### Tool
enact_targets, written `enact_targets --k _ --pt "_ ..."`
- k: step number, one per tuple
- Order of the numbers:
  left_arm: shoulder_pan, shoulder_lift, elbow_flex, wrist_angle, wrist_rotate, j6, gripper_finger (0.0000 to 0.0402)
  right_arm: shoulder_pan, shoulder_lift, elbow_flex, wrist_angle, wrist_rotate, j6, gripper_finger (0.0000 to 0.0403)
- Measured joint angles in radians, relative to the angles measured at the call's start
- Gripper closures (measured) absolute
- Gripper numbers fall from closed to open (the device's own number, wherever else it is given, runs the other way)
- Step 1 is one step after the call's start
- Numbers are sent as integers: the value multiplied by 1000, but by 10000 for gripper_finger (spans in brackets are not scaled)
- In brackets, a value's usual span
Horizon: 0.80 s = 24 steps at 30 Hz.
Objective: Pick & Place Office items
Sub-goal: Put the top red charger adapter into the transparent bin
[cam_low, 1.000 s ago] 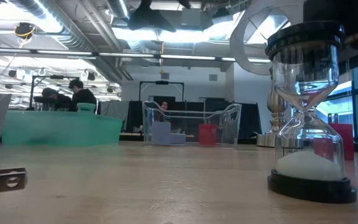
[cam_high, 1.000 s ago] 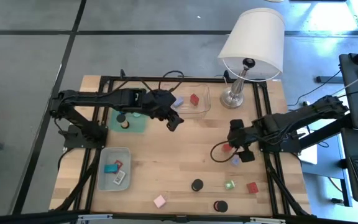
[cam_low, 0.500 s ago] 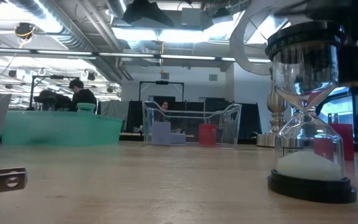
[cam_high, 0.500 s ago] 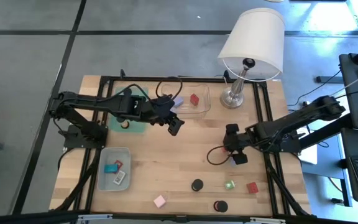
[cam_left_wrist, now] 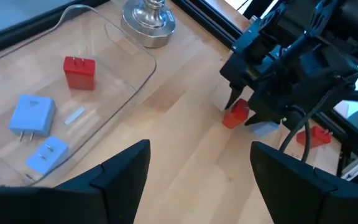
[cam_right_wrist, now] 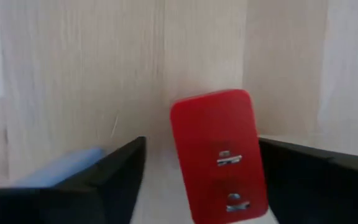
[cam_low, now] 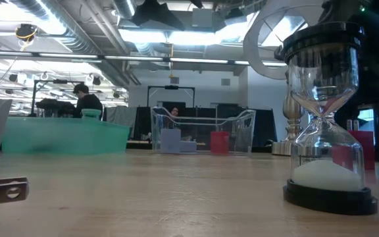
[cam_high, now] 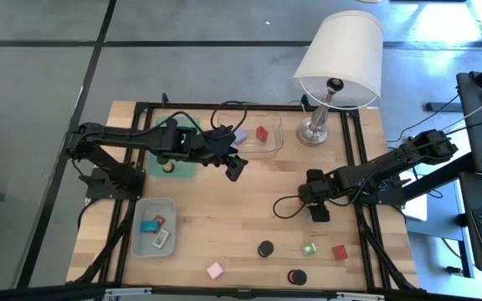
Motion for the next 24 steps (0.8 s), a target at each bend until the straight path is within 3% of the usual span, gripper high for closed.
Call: enact_targets --k 7,16,24 --pt "9 0 0 0 0 84 128 0 2 5 0 -13 57 288" --pt "42 0 0 0 1 141 128 -22 2 136 -5 -7 121 284" --pt "82 -51 0 -2 2 220 128 -129 2 407 12 207 23 284"
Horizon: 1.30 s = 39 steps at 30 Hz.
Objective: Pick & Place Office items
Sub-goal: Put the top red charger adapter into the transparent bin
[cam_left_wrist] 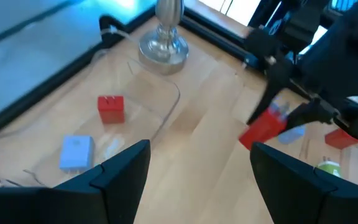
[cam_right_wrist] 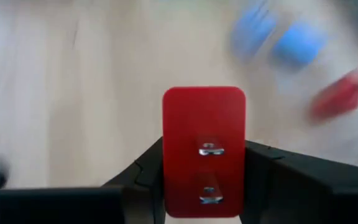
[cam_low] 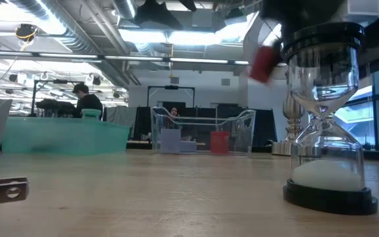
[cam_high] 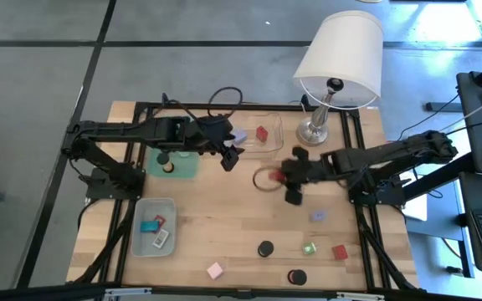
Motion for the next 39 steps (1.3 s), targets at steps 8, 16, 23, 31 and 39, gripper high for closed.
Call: enact_targets --k 8,16,23,31,39 --pt "30 -102 0 -35 -68 102 128 -164 14 80 291 88 81 276" --pt "38 -195 0 -103 -177 190 128 -274 176 79 377 94 245 276" --pt "38 -232 -5 -186 -215 202 128 -379 295 79 367 83 387 275" --pt "38 -234 -5 -276 -233 201 128 -451 374 78 370 19 498 274" --pt "38 -234 -6 -278 -283 226 129 -464 389 79 373 4 520 274"
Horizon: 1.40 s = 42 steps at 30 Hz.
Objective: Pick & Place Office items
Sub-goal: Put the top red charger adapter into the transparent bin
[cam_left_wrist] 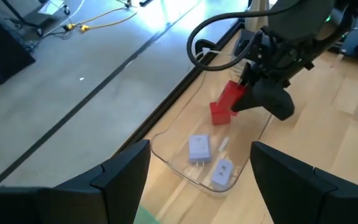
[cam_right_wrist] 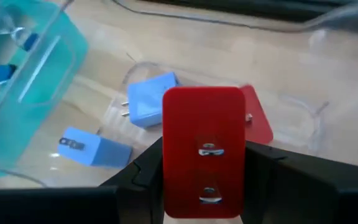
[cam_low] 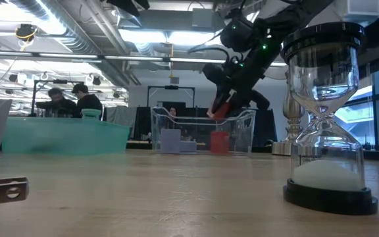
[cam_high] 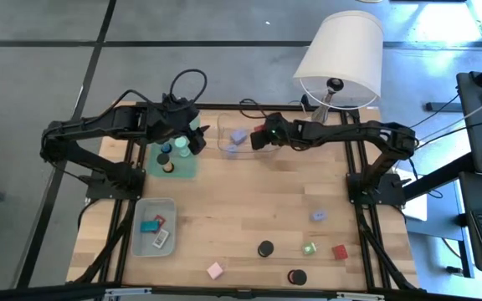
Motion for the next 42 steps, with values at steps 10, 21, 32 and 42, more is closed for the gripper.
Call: enact_targets --k 10,21,32,42 --pt "0 0 0 -25 1 8 129 -2 3 0 -44 -69 60 274" --pt "0 0 -1 -27 2 25 128 -1 3 0 -69 -99 47 274" --pt "0 0 -1 -28 2 43 129 0 2 0 -92 -78 -37 274" --pt "7 0 -1 -28 1 61 128 -1 2 0 -125 -75 -134 274"
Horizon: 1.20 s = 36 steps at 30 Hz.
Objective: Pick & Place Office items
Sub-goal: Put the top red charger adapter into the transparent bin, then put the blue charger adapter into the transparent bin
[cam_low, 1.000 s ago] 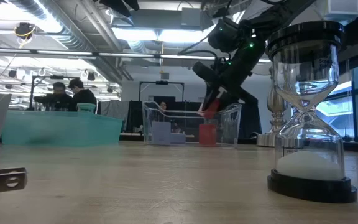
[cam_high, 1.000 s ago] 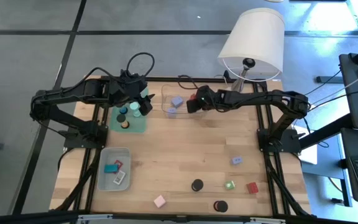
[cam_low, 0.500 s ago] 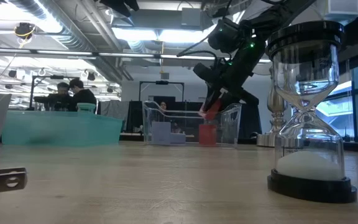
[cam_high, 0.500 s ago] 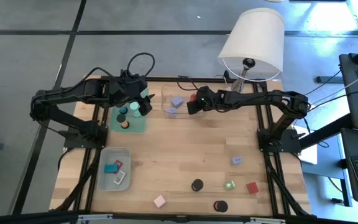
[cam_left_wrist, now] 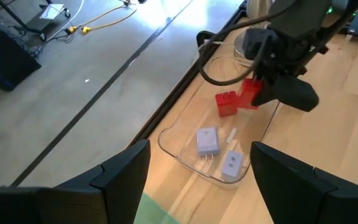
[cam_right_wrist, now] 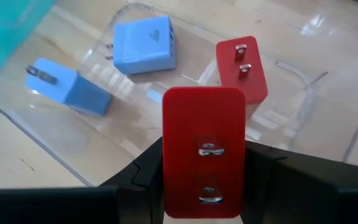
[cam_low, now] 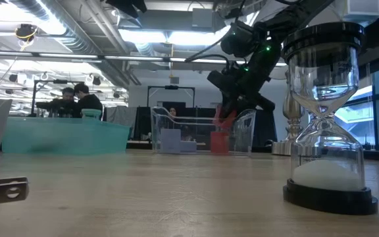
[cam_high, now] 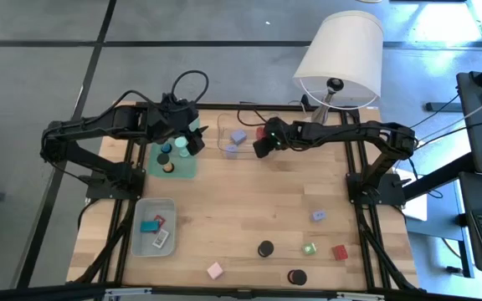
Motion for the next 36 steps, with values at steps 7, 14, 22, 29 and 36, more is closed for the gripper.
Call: enact_targets --k 7,14,22,29,36 --pt "30 0 0 0 1 -1 129 0 -1 0 -17 0 -22 274" --pt "55 0 0 0 1 -4 128 0 -1 0 -17 0 -21 262" --pt "57 0 0 0 2 -13 128 0 -2 1 -16 0 -19 209" --pt "57 0 0 0 2 -12 128 -2 -19 5 -19 -2 -16 181" --pt "57 0 0 0 1 38 128 2 -87 133 -130 -52 -65 181"
